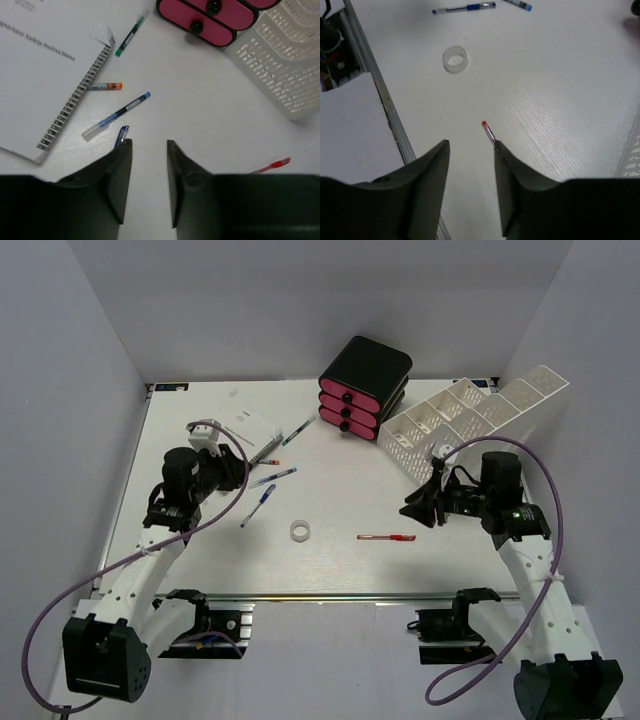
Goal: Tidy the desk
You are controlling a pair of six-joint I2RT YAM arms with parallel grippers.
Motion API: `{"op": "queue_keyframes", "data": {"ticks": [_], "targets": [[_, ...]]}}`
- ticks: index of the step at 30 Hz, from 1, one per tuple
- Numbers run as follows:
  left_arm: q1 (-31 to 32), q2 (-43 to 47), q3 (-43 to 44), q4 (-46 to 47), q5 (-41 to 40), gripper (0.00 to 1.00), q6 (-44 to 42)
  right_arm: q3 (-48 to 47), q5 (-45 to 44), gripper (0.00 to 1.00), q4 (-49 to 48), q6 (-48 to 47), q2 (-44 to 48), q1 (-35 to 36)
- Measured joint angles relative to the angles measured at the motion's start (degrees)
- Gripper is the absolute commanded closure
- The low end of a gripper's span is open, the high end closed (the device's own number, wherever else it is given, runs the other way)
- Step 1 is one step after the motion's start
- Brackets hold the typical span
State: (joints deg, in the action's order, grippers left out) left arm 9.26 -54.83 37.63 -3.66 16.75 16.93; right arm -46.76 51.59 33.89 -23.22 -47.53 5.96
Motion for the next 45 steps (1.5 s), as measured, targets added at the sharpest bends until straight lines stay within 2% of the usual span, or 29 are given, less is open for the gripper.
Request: {"op": "queue_keyframes", "data": {"ticks": [2, 3, 8, 14, 19, 24, 31, 35, 38, 45], "targets": [[-0.11, -1.99, 1.84, -2.8, -1.25, 0.3, 0.63, 1.86, -0.66, 0.46, -2.14, 1.27, -1.09, 0.31], [-0.15, -2.71, 2.67, -3.91, -2.1, 0.26, 0.61, 2.19, -0.94, 0.43, -2.67, 1.77, -1.77, 0.57], [0.11, -6.36, 6.88, -8.66, -8.59, 0.23, -0.7, 2.27, -2.71, 0.32, -4.57, 2.99, -3.96, 1.79], [1.44, -19.1, 17.0, -16.52, -19.12, 0.17, -4.7, 2.19, -2.1, 0.22, -6.25, 4.15, -4.26, 3.13], [8.28, -27.41, 23.8, -22.43, -28.33, 0.12, -8.31, 1.03, -0.48, 0.22, -7.13, 4.61, -6.97, 4.09], [17.92, -34.82, 26.47, -26.03, -40.94, 0.12, -11.41, 0.98, -0.02, 0.22, -8.79, 4.83, -8.09, 4.83], [20.87, -44.28, 30.36, -28.55, -53.68, 0.17, -16.0, 2.78, -0.24, 0.21, -10.19, 4.5, -5.6, 5.35], [20.81, -47.17, 32.15, -26.32, -55.63, 0.29, -20.15, 3.69, -0.09, 0.2, -10.1, 4.15, -4.33, 5.42], [20.31, -49.57, 33.07, -24.15, -55.71, 0.33, -22.34, 3.8, 0.02, 0.2, -10.1, 4.13, -4.15, 5.42], [19.96, -53.48, 33.18, -19.63, -56.0, 0.36, -27.78, 3.82, -0.04, 0.2, -10.1, 3.91, -4.13, 5.42]]}}
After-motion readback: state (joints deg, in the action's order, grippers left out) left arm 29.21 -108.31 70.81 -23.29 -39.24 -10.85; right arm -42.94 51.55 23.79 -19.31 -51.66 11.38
